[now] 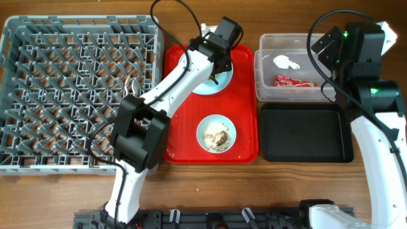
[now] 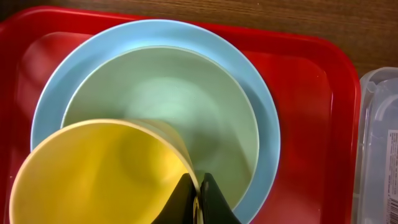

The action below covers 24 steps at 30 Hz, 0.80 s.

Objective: Sort waste into correct bins and load items into the dishwasher rack
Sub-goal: 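Carry the yellow cup into the grey rack and set it down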

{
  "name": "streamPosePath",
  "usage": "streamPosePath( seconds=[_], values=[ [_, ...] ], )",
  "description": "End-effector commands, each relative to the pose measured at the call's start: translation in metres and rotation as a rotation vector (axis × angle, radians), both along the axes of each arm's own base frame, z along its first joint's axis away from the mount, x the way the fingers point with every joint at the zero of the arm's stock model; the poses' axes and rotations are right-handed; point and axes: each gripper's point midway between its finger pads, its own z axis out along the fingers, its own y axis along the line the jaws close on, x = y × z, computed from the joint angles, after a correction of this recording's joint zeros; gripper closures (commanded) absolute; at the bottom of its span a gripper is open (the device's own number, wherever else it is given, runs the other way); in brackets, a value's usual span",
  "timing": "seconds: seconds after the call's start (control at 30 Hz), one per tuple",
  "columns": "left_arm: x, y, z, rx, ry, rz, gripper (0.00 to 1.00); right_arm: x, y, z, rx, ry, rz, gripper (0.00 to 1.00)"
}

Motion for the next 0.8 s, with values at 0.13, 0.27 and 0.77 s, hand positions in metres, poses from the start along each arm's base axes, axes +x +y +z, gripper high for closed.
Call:
streamPosePath(
  seconds=[0.13, 0.27, 0.77],
  values=[
    [0.000, 0.033, 0.191, -0.310, -0.210, -0.102, 0.96, 0.000, -0.002, -0.004, -0.017, 0.017, -0.002, 0.00],
    [-0.015, 0.124, 0.242, -0.752, -0.094, -0.158, 0.96, 0.000, -0.002, -0.004, -0.017, 0.017, -0.002, 0.00],
    [0.041, 0.235, 0.093, -1.240, 0.046, -0.177, 0.96, 0.000, -0.002, -0.004, -0.017, 0.017, -0.002, 0.00]
  ],
)
